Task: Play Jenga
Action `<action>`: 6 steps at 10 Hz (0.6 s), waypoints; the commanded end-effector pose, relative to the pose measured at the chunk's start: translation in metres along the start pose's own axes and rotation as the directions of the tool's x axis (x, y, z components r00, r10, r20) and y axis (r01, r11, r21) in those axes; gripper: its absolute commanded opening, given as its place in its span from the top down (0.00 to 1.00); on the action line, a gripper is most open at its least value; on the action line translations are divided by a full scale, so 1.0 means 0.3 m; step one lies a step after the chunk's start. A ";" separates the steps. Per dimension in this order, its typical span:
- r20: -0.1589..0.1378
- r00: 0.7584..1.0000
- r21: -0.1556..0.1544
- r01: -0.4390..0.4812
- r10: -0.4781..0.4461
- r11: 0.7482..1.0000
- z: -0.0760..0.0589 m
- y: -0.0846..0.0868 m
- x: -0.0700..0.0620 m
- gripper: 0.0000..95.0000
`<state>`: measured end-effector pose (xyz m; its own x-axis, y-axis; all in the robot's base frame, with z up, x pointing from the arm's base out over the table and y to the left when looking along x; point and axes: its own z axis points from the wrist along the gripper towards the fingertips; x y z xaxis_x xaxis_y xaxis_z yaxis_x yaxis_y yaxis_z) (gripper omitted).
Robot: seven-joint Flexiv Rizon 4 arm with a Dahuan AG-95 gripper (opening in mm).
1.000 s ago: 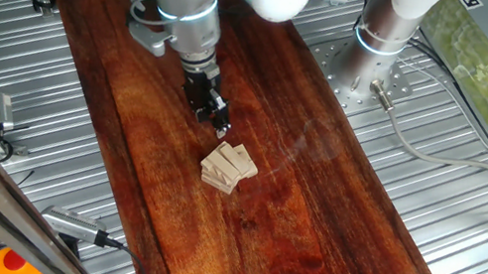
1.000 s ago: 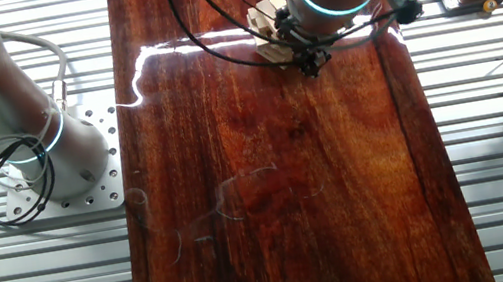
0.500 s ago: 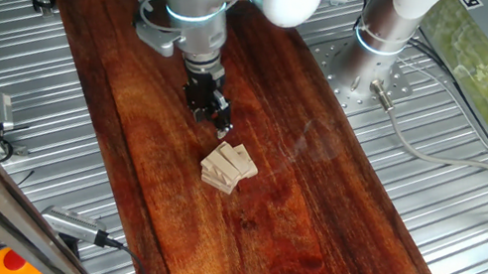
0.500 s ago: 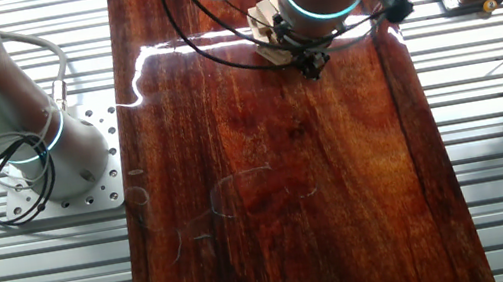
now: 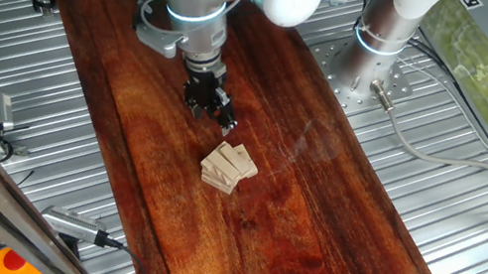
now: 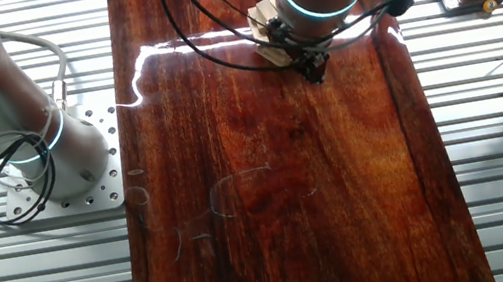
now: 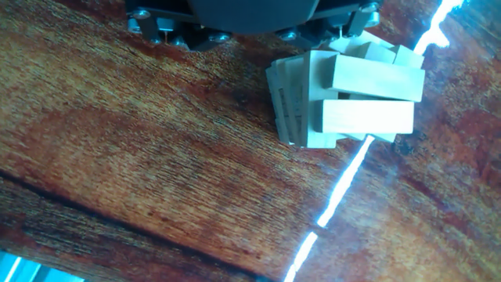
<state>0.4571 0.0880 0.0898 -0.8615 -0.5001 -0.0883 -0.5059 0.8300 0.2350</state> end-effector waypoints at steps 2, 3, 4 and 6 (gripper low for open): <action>-0.003 1.000 0.007 0.011 -0.011 1.000 0.001 0.000 0.002 0.20; -0.004 1.000 0.010 0.008 -0.008 1.000 0.001 0.000 0.001 0.20; -0.010 1.000 0.019 0.001 -0.001 1.000 0.001 0.000 0.001 0.20; -0.021 1.000 0.046 0.007 -0.006 0.999 0.001 0.000 0.001 0.20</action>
<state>0.4563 0.0888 0.0890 -0.8579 -0.5095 -0.0668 -0.5122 0.8376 0.1900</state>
